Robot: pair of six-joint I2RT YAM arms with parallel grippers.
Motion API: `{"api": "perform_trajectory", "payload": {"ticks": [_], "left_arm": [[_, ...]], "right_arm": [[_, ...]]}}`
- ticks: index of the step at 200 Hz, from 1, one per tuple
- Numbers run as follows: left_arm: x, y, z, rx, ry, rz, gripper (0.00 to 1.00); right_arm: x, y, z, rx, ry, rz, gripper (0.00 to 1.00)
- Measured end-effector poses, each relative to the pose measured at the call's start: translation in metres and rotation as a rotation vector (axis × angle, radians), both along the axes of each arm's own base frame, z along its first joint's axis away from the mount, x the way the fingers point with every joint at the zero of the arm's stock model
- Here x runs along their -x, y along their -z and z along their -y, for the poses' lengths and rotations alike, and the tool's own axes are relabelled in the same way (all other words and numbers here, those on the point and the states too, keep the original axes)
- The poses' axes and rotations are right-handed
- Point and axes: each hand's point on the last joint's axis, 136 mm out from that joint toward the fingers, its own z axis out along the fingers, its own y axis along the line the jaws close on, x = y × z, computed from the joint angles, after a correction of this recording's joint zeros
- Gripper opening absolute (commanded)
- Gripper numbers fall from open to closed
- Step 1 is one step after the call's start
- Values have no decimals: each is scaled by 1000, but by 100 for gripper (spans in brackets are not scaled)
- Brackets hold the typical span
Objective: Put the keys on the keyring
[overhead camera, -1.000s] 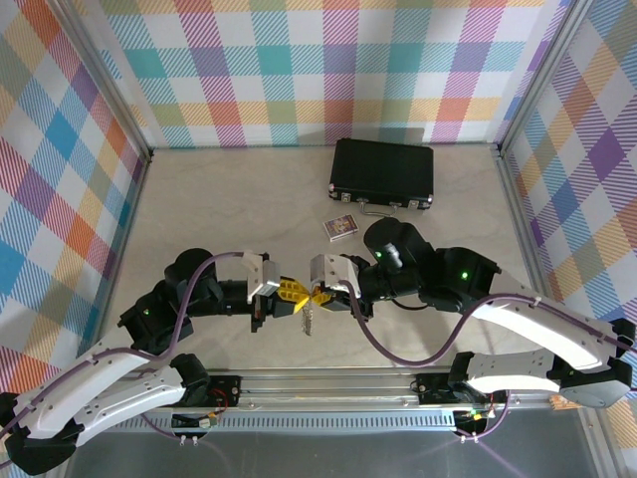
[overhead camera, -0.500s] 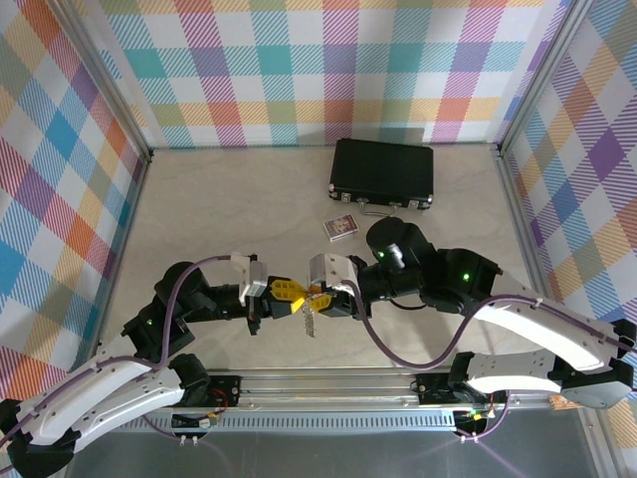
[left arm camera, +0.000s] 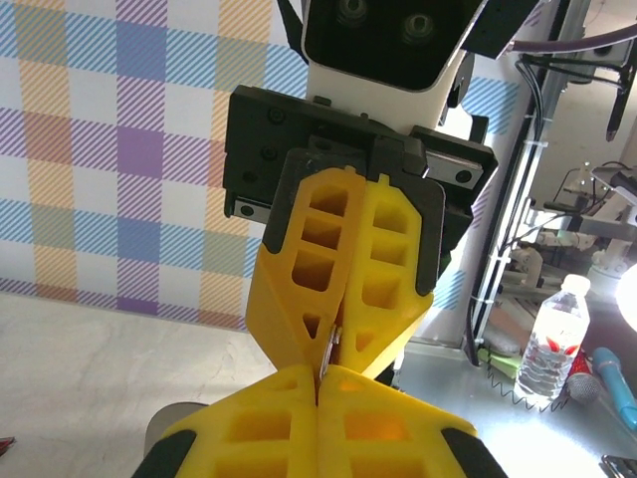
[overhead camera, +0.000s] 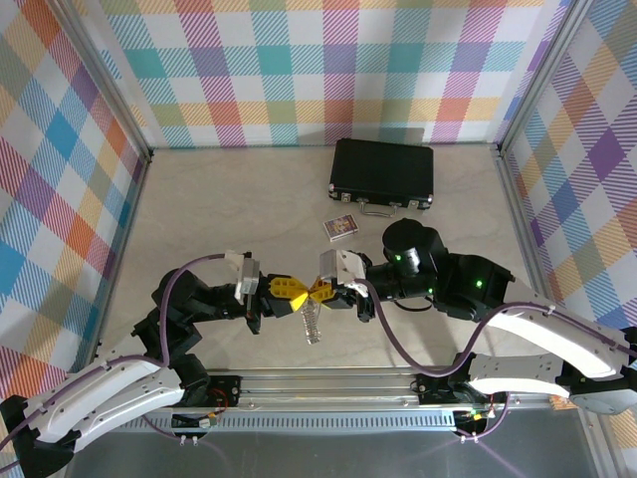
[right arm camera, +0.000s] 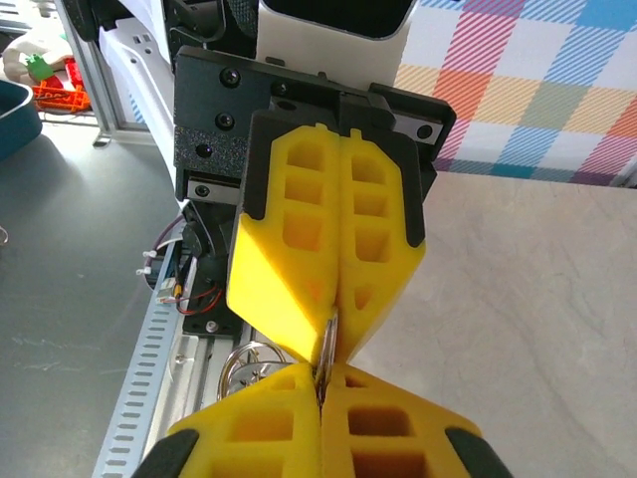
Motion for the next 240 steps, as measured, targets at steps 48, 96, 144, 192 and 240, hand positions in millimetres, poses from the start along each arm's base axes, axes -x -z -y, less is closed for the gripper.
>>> {"api": "perform_trajectory", "payload": {"ticks": [48, 96, 144, 192, 240], "left_arm": [[-2, 3, -3, -98, -38, 34, 12], [-10, 17, -3, -263, -77, 57, 16], [-14, 39, -6, -368, -93, 54, 3], [-13, 32, -7, -388, -90, 80, 0], [-12, 29, -7, -367, -89, 74, 0]], "right_arm": [[-4, 4, 0, 15, 20, 10, 0], [-7, 19, -3, 71, 22, 3, 0], [-13, 41, -9, 172, 28, -24, 0], [-13, 34, -9, 162, 27, -20, 0], [-12, 32, -10, 154, 24, -18, 0]]}}
